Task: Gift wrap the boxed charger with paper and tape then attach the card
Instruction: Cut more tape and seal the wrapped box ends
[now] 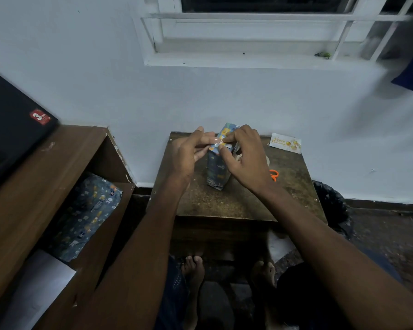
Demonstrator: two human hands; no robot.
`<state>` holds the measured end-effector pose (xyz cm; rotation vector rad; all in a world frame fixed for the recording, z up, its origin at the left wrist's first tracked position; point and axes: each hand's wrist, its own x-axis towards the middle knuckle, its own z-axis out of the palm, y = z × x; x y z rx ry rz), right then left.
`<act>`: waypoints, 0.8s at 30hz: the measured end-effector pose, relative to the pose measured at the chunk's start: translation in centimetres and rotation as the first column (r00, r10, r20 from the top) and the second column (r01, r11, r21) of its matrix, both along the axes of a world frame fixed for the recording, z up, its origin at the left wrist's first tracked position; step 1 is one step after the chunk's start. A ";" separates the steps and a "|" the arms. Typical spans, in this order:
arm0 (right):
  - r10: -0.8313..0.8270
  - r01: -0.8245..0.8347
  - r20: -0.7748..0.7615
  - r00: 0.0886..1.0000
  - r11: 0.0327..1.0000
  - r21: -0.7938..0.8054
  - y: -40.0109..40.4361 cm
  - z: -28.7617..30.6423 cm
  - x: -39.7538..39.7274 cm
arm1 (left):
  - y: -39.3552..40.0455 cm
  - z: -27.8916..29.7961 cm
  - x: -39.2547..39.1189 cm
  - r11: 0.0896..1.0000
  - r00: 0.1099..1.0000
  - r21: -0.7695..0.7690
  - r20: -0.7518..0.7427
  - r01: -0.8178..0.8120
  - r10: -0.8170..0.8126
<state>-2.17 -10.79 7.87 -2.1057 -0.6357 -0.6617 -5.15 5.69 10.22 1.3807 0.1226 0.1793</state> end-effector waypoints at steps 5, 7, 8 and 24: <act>0.011 -0.011 0.061 0.998 1.000 0.006 0.2 0.7 -0.8 | -0.2 0.0 -0.1 0.999 0.999 -0.010 -0.008 -0.031 0.031; 0.012 -0.013 0.081 0.997 1.000 0.004 0.2 0.5 -0.9 | -0.3 0.1 -0.1 0.999 0.999 -0.010 -0.016 -0.036 0.036; 0.011 -0.011 0.090 0.996 1.000 0.002 0.2 0.4 -0.9 | -0.3 0.1 -0.1 0.999 0.999 -0.012 -0.022 -0.037 0.037; 0.034 -0.029 0.049 0.998 0.994 -0.105 -0.4 0.3 -0.9 | -0.4 -0.4 0.0 0.987 0.993 0.120 0.065 -0.109 0.102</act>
